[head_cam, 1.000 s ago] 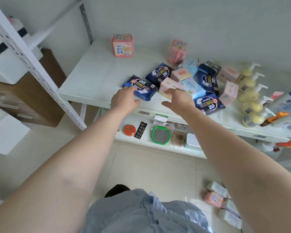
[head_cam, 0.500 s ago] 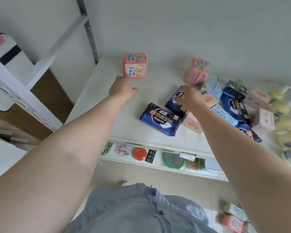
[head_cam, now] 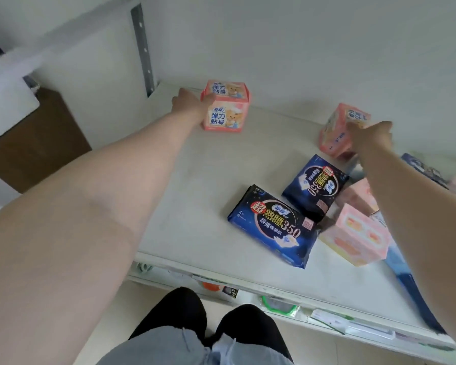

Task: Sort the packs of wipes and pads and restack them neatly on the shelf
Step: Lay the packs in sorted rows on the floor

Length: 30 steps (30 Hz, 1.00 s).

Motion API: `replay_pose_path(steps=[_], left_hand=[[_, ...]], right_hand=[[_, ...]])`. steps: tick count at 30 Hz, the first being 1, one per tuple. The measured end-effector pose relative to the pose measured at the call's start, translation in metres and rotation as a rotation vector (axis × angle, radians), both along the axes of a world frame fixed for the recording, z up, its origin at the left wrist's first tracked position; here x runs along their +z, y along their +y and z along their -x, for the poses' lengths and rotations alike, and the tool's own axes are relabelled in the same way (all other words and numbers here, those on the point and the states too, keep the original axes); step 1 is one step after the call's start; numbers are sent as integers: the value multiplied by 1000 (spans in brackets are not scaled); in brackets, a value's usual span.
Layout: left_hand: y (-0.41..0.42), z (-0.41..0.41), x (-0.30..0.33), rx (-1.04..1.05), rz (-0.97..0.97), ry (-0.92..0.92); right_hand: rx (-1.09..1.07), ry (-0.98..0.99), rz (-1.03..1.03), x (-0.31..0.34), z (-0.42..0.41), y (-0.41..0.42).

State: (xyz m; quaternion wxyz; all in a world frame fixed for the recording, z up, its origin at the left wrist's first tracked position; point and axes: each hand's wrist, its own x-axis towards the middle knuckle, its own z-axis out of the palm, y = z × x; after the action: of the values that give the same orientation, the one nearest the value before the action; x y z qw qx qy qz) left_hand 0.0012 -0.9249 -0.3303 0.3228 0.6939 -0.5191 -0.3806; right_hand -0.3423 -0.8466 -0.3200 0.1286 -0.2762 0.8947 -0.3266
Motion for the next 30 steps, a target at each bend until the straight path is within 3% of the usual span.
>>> replay_pose_path(steps=[7, 12, 15, 20, 25, 30], left_hand=[[-44, 19, -22, 66, -21, 321], [-35, 30, -23, 3, -70, 394], [-21, 24, -23, -27, -76, 408], [5, 10, -24, -5, -51, 406], [65, 1, 18, 119, -20, 586], [123, 6, 53, 18, -32, 699]], right_hand=[[-28, 52, -71, -20, 23, -29], [289, 125, 117, -18, -22, -32], [361, 168, 125, -16, -44, -27], [373, -111, 243, 6, -58, -3], [279, -572, 303, 57, -68, 31], [272, -866, 303, 97, -73, 77]])
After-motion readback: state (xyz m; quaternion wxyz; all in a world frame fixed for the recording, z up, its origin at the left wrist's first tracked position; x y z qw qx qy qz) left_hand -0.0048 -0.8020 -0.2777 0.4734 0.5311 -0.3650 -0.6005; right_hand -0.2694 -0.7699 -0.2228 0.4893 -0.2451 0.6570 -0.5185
